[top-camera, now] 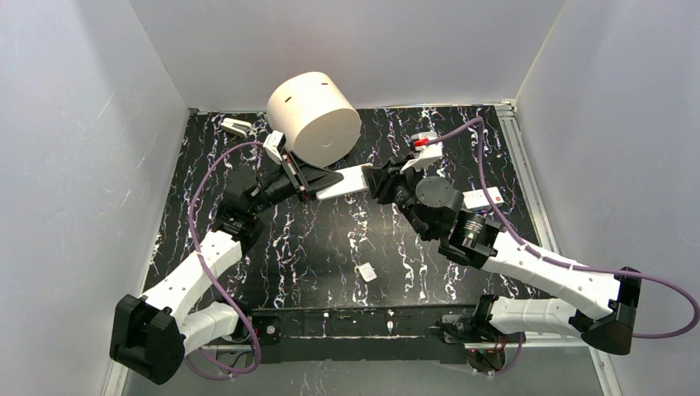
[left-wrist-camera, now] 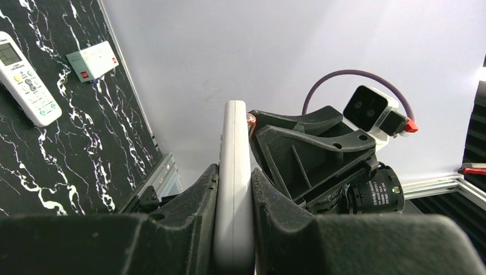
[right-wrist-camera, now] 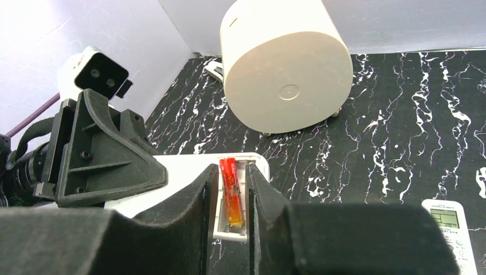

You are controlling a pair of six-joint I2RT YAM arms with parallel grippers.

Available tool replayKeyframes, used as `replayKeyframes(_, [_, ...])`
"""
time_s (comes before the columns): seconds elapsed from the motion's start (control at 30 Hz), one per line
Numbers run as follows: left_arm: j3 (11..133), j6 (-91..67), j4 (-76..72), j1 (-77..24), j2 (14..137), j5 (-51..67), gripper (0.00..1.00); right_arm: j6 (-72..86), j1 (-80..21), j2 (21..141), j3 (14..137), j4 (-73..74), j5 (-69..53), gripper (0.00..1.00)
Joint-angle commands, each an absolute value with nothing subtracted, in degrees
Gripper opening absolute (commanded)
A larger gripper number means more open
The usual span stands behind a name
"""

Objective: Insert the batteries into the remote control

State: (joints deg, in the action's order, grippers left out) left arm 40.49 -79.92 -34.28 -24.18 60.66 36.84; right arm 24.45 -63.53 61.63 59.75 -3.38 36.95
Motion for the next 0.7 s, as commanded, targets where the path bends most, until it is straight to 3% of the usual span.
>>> replayKeyframes(0.0, [41.57,-79.9,-37.28,-24.01,59.5,37.02,0.0,25.02,-63.48,62.1,63.35,-1.7,39.0,0.3])
replayKeyframes(0.17, [41.79,-79.85,-37.56,-23.99,59.5,36.46,0.0,26.31,-63.5,62.23,64.17,-0.15,38.53,0.28])
replayKeyframes(0.33, [41.28,-80.49,-39.33,-24.0,59.51,35.18,0.0,28.8,-63.47,62.76,66.79,4.49,38.72,0.39])
replayKeyframes(0.67, [40.7,-80.86,-41.52,-24.07,59.85,33.67,0.0,34.25,-63.54,64.43,70.24,10.59,35.87,0.41])
